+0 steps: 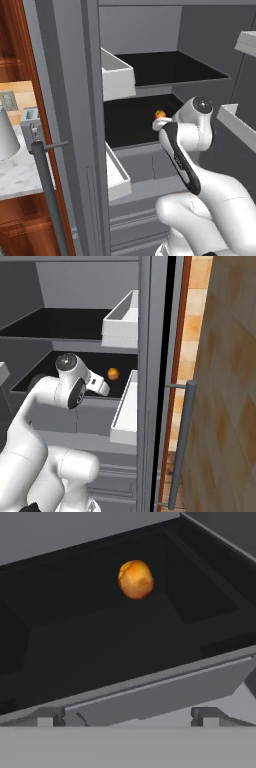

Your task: Retrieve the banana and peach from the fridge and place them into the bowl on the dining table.

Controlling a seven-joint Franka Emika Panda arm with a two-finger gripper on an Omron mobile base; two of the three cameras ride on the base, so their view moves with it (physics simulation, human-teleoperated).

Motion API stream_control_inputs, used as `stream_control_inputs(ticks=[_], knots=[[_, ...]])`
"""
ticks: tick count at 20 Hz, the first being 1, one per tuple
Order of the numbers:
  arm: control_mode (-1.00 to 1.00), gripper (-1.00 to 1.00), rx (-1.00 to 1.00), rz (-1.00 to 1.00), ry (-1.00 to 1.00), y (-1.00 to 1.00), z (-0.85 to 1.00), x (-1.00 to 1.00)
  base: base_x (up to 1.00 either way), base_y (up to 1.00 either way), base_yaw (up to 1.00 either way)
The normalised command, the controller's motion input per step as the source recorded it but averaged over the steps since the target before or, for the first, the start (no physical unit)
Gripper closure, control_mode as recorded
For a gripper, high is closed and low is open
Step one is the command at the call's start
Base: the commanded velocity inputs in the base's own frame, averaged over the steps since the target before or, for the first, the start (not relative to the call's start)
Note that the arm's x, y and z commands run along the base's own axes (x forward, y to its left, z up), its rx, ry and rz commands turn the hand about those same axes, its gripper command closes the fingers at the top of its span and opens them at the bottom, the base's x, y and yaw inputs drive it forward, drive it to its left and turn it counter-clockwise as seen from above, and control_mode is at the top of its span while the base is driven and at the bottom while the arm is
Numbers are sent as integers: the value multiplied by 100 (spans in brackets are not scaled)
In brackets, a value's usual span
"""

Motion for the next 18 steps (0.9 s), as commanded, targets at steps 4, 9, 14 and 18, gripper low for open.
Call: stream_control_inputs(ticks=[4,9,14,18], knots=[[-100,-100,0,-3,0,-5,-15,52,0,0,0],[-100,-100,0,-2,0,-14,-17,40,0,0,0],[-100,-100,-1,0,0,-10,-16,22,0,0,0],[-100,-100,-1,0,0,-3,-1,23,0,0,0]])
